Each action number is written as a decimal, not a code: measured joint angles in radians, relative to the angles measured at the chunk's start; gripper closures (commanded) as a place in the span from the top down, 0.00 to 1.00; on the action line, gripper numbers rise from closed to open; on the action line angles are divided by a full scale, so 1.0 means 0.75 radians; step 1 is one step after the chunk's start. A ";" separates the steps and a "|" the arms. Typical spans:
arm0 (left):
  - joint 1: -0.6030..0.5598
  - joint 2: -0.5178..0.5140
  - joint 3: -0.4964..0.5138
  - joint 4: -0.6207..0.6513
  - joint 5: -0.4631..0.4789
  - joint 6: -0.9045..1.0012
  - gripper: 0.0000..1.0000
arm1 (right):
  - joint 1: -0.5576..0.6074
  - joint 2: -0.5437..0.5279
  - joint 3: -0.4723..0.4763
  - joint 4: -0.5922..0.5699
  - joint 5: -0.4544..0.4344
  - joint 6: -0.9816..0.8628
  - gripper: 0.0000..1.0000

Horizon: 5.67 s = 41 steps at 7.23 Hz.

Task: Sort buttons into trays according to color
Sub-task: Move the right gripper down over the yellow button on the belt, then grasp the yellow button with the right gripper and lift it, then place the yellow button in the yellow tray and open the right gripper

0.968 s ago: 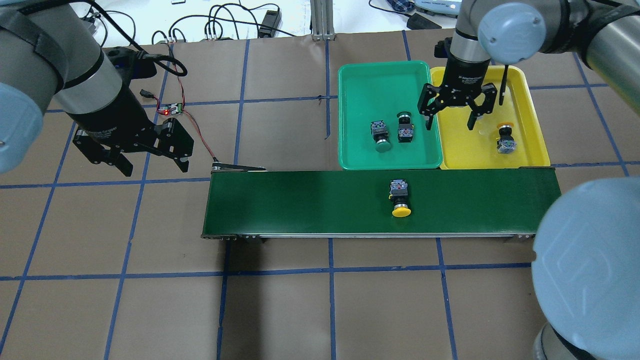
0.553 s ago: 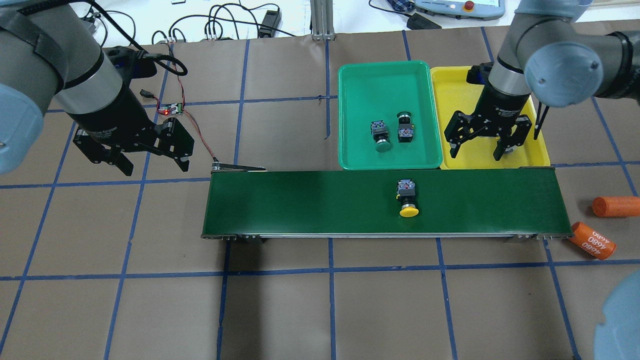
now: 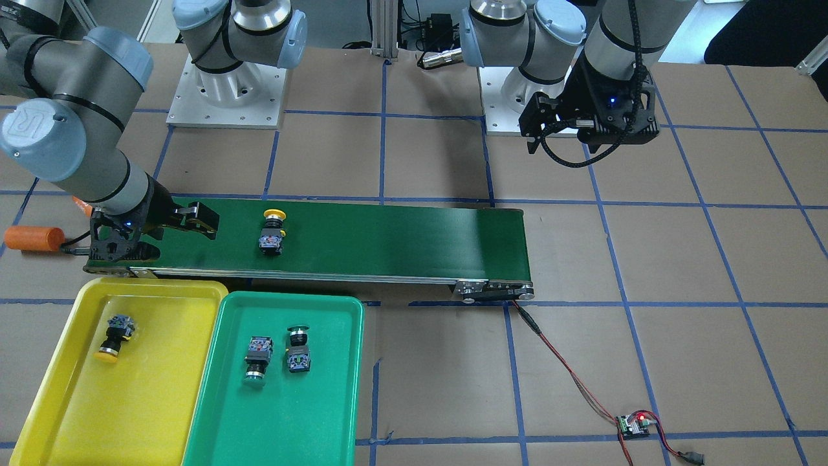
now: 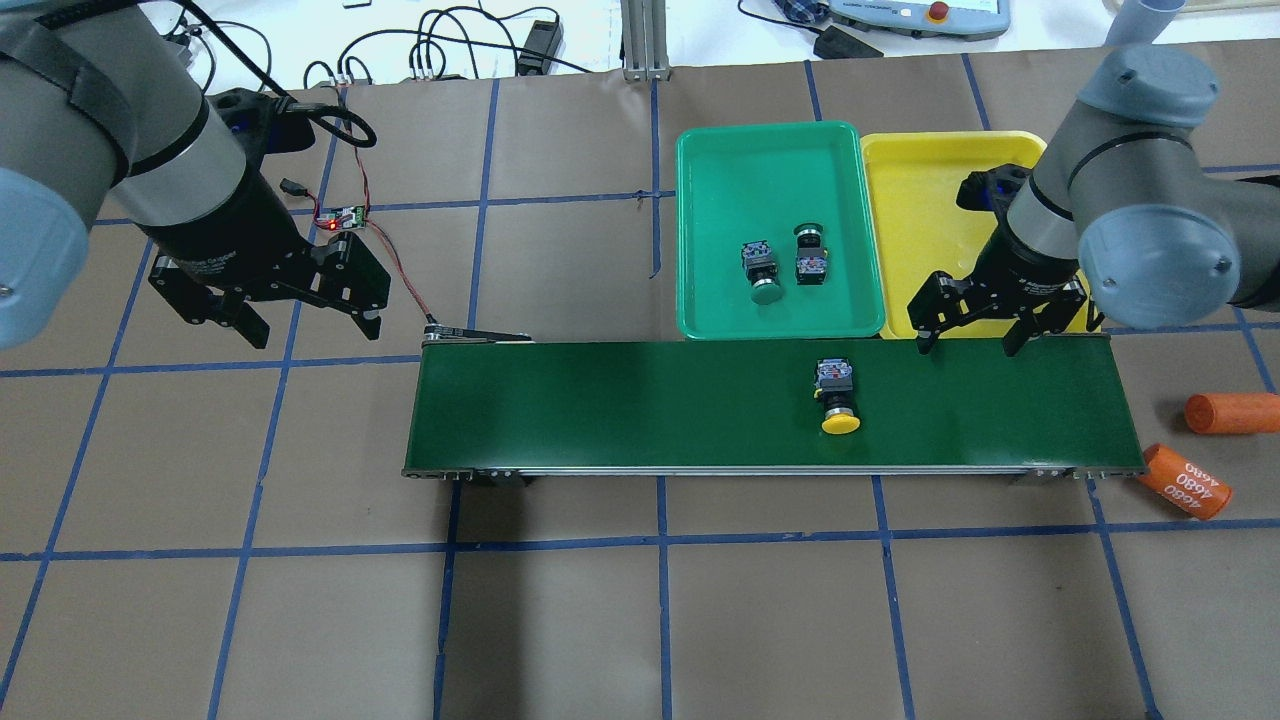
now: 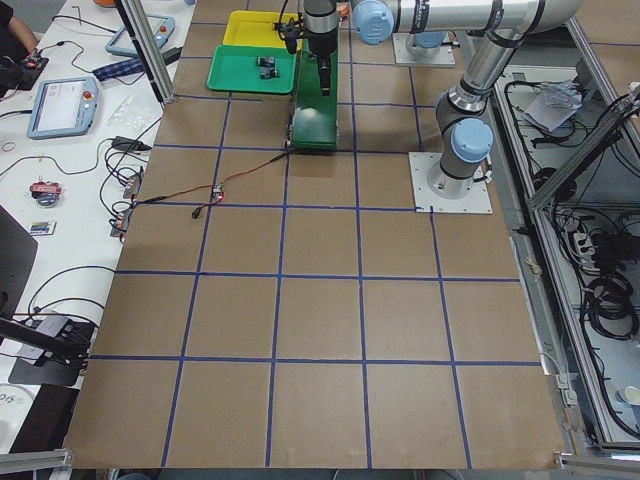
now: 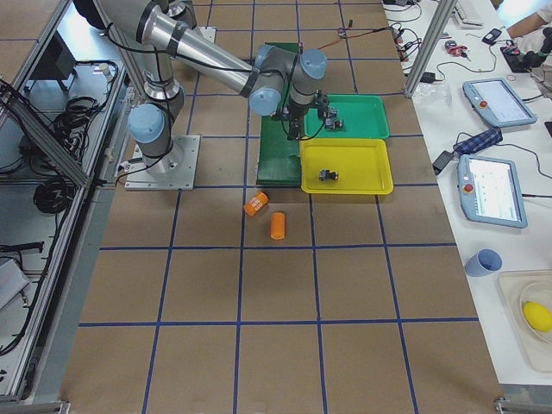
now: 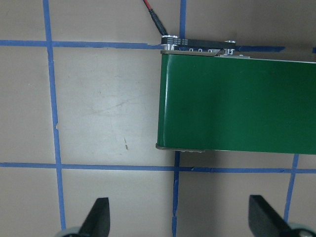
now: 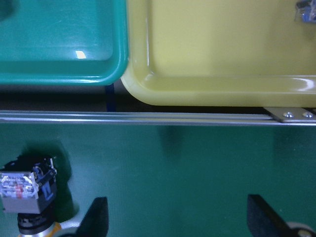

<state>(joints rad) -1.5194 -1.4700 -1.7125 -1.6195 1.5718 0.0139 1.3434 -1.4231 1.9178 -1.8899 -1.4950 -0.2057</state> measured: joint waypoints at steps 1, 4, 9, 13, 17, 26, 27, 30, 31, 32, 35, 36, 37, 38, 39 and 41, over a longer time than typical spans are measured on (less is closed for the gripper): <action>-0.002 -0.001 -0.001 0.000 0.003 0.000 1.00 | -0.027 0.000 0.017 0.000 0.045 -0.008 1.00; -0.001 -0.001 -0.003 -0.002 0.013 0.005 1.00 | -0.044 -0.001 0.062 0.004 0.120 0.006 1.00; -0.002 0.000 0.002 0.005 0.003 0.003 1.00 | -0.044 0.005 0.071 0.010 0.144 0.012 1.00; -0.002 -0.010 0.001 0.018 -0.001 -0.001 1.00 | -0.043 0.008 0.071 0.008 0.143 0.019 1.00; -0.003 -0.002 -0.002 0.020 0.009 0.005 1.00 | -0.035 0.026 0.073 0.005 0.137 0.057 0.94; -0.003 -0.001 -0.003 0.020 0.008 0.006 1.00 | -0.034 0.105 -0.219 0.133 0.010 0.029 0.00; -0.003 -0.001 -0.003 0.020 0.008 0.006 1.00 | -0.034 0.169 -0.310 0.123 0.017 0.029 0.00; -0.003 -0.001 -0.002 0.021 0.002 0.006 1.00 | -0.031 0.449 -0.636 0.135 0.027 0.033 0.99; -0.003 -0.001 -0.003 0.021 0.002 0.009 1.00 | -0.030 0.500 -0.666 0.139 0.027 0.039 1.00; -0.003 -0.001 -0.003 0.021 0.002 0.010 1.00 | -0.030 0.522 -0.679 0.140 0.024 0.046 1.00; -0.003 -0.001 -0.002 0.025 -0.003 0.008 1.00 | -0.030 0.453 -0.703 0.208 0.009 0.054 1.00; -0.003 0.001 -0.001 0.025 -0.001 0.008 1.00 | -0.017 0.364 -0.686 0.282 0.007 0.056 1.00; -0.003 0.003 -0.001 0.024 0.003 0.006 1.00 | 0.029 0.225 -0.626 0.351 -0.012 0.071 1.00; -0.003 0.005 -0.001 0.024 0.004 0.003 1.00 | 0.099 0.061 -0.512 0.378 -0.061 0.113 1.00; -0.003 0.007 -0.001 0.024 0.004 0.001 1.00 | 0.162 -0.118 -0.386 0.386 -0.101 0.155 1.00; -0.003 0.009 -0.001 0.026 0.002 -0.001 1.00 | 0.220 -0.341 -0.378 0.554 -0.136 0.188 1.00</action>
<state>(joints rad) -1.5217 -1.4632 -1.7135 -1.6000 1.5736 0.0131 1.5082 -1.6792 1.6341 -1.4743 -1.5974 -0.0648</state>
